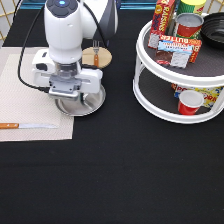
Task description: Arrange plate and fork
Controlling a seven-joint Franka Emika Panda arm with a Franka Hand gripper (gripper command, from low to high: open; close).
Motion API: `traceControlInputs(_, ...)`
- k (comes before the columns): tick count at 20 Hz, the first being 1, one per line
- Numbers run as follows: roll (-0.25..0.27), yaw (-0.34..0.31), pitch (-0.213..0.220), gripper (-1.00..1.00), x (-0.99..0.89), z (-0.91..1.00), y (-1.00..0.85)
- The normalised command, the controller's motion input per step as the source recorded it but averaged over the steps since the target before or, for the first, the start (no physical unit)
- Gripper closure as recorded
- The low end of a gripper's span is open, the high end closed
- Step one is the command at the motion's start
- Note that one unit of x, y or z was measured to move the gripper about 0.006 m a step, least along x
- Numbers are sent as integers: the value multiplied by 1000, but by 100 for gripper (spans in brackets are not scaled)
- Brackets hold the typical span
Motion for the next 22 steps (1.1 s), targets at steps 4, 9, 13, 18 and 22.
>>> traceControlInputs(4, 37, 89, 9, -100, 179, 168, -609)
traceControlInputs(9, 42, 107, 1, -100, 142, 180, -660)
traceControlInputs(13, 45, 121, 0, -100, 164, 142, -691)
traceControlInputs(18, 28, 114, 0, -100, 190, 90, -681)
traceControlInputs(22, 24, 72, 6, -100, 213, 129, -639)
